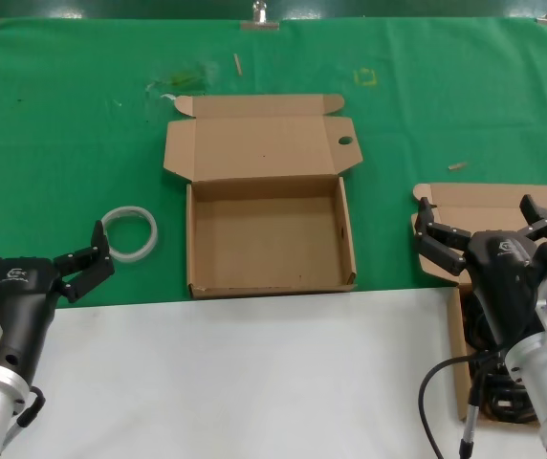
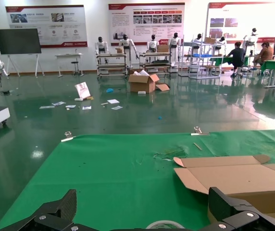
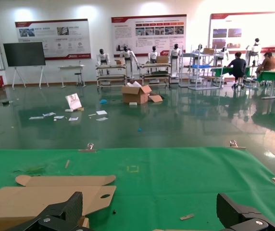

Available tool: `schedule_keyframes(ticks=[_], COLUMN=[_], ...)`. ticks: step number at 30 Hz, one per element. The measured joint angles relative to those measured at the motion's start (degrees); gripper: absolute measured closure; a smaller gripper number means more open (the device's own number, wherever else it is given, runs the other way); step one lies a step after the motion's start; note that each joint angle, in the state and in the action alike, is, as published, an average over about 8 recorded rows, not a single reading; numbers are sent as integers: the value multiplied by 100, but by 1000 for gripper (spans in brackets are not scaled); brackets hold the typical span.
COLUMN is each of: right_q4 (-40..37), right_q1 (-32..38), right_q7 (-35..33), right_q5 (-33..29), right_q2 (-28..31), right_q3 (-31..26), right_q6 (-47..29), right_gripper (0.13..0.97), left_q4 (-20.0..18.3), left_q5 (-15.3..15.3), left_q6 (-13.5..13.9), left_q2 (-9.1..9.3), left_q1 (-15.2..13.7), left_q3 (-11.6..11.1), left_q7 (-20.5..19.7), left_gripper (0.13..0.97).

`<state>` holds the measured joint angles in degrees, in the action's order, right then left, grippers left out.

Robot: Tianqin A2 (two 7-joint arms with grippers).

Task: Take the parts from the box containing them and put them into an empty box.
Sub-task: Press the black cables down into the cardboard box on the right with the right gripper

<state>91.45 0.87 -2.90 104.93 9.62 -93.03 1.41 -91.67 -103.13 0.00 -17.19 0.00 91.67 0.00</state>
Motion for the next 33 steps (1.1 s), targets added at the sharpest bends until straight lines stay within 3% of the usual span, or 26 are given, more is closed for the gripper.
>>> schedule_keyframes(ticks=[20,27,33], right_q4=[8,123,403], right_q1=[-2,-43,-144], right_q7=[-113,-928,-2218], right_q5=[133,1040,2011], right_q2=[1,-21,-26], right_q3=[-125,-747,-1161], right_q6=[199,1215,2232], right_gripper=[129,129,129], left_q4=[0,0,0], left_q5=[0,0,1], left_q6=[0,0,0], left_q2=[0,0,0], left_q1=[0,0,0], left_q3=[0,0,0], left_q7=[0,0,0], left_gripper=[132,132,132])
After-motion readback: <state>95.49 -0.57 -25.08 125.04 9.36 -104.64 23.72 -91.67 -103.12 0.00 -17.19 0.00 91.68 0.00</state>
